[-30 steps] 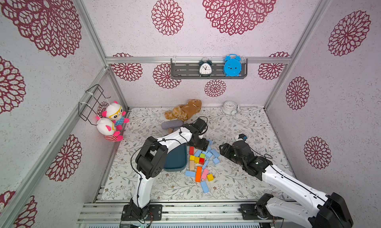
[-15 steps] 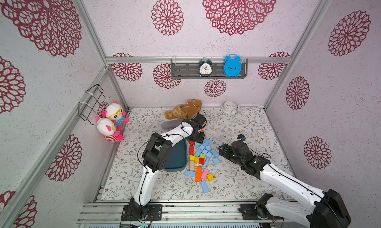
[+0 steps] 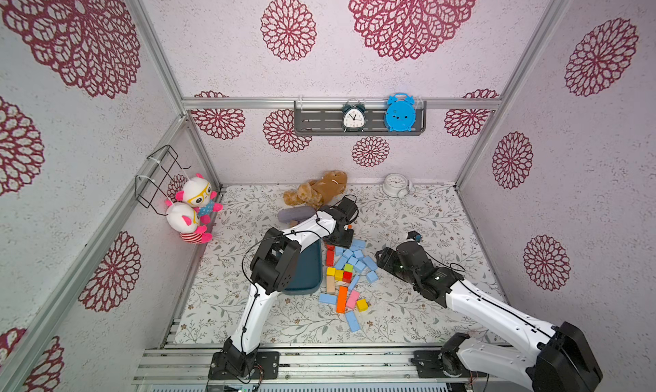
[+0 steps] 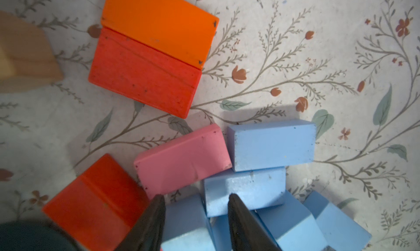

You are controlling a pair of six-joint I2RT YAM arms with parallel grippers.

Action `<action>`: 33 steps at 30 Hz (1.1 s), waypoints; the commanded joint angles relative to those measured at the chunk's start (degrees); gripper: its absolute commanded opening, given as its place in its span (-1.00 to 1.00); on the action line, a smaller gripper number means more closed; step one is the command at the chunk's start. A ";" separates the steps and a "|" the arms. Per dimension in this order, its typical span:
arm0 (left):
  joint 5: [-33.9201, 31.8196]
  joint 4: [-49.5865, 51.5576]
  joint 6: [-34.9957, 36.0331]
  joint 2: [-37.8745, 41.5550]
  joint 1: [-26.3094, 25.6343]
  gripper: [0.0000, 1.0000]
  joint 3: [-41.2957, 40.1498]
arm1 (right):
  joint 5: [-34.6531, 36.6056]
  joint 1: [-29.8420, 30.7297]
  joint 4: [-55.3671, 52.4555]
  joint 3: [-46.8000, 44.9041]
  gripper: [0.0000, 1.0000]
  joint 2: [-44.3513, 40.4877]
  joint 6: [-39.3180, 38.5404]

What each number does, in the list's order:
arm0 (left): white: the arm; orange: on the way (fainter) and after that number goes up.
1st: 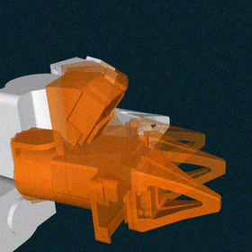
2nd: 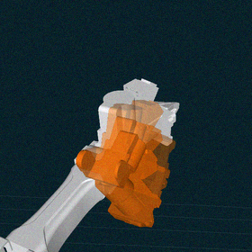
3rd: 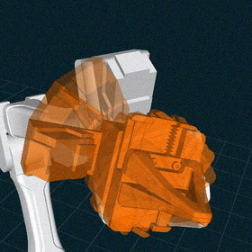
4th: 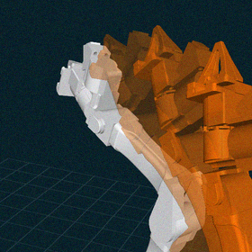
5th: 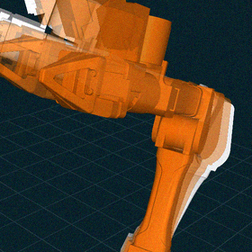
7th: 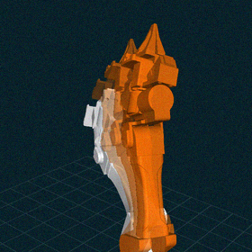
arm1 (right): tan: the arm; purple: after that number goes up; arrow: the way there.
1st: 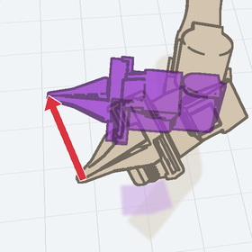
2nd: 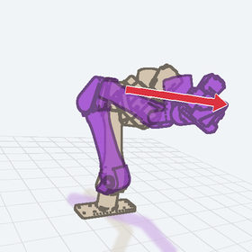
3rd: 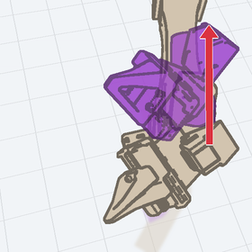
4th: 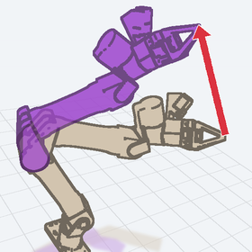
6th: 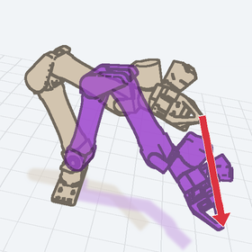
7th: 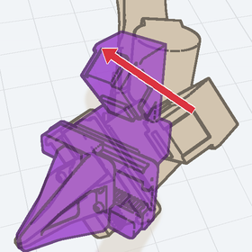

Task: Pick out the blue building blocks
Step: Pick up the building block from the center of the board.

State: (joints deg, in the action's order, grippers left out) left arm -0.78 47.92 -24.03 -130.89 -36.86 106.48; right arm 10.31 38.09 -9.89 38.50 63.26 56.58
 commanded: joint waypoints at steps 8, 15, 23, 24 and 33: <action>-1.29 0.62 -0.09 1.73 -0.49 0.07 -4.97 | 1.20 0.41 1.04 1.18 0.40 -2.28 -0.52; -1.13 0.13 -0.66 2.85 -0.75 -0.10 -6.88 | 1.60 0.41 1.85 0.35 0.39 -2.80 -0.17; -1.81 0.16 -0.60 4.16 -0.75 -0.42 -7.04 | 2.04 0.54 1.39 0.69 0.37 -3.32 -0.11; -1.66 0.44 -0.66 4.55 -0.76 -0.44 -6.62 | 2.11 0.63 1.45 0.70 0.37 -3.27 -0.10; 1.54 2.79 -1.26 11.02 1.79 -0.56 -4.06 | 1.89 2.02 3.02 4.05 0.35 1.72 -1.07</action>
State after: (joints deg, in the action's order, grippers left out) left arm -0.54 49.45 -24.95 -126.06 -36.62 101.06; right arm 10.85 39.18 -8.78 39.33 63.13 56.58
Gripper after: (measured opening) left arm 0.340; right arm 0.678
